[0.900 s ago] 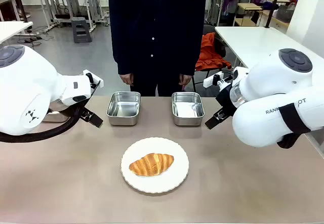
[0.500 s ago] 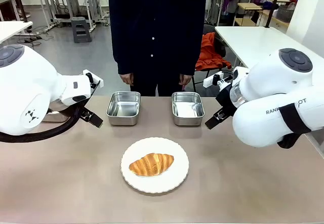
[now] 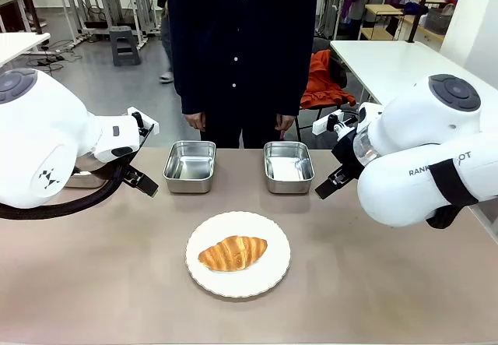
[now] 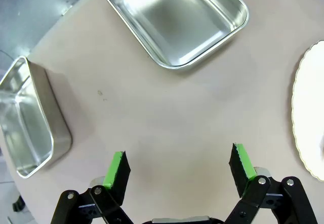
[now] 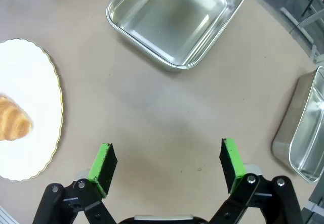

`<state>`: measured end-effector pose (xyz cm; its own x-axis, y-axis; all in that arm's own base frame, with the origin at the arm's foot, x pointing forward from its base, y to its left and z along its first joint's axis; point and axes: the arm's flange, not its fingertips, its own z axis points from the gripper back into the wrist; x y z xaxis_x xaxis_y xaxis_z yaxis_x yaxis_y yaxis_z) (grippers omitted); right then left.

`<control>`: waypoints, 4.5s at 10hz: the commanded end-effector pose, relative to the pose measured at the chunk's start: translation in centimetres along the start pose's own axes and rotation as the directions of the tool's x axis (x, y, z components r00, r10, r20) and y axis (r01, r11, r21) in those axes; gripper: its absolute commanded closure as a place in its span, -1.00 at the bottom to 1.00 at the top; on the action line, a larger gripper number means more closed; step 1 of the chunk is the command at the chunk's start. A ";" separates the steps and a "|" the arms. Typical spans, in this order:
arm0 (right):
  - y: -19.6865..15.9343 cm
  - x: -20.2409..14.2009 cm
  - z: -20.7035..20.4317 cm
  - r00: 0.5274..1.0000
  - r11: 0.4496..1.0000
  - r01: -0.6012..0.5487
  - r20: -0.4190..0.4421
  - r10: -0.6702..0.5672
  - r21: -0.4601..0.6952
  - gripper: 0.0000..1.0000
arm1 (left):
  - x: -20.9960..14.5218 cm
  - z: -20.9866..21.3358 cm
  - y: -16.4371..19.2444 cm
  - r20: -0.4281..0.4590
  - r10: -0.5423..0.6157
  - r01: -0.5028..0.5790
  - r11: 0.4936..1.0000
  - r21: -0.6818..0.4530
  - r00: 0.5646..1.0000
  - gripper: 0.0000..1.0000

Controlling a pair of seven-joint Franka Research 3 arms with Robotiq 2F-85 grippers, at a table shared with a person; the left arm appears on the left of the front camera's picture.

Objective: Place the bread in the container.
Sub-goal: Place the Butter Roll into the Airtight Container indicated by the human.

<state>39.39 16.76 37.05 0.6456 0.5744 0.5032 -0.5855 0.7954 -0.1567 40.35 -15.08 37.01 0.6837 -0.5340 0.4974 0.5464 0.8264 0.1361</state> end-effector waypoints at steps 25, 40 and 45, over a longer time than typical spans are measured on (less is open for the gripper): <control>-29.3 -7.0 21.9 0.900 0.977 0.091 0.405 -0.163 0.192 -1.00 | -6.9 21.4 28.1 0.442 -0.084 0.272 0.883 -0.382 0.893 -1.00; -29.7 -7.7 23.3 0.868 0.962 0.171 0.429 -0.250 0.215 -1.00 | -7.8 24.0 26.9 0.449 0.045 0.120 0.936 -0.331 0.893 -1.00; -29.7 -7.7 23.3 0.868 0.962 0.171 0.429 -0.250 0.215 -1.00 | -7.8 24.0 26.9 0.449 0.045 0.120 0.936 -0.331 0.893 -1.00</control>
<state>40.21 -15.73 57.67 0.5111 0.2260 0.8293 -0.5516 0.8262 0.1148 38.14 15.55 57.27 0.4226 -0.3650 0.8296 0.7529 0.6509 -0.0971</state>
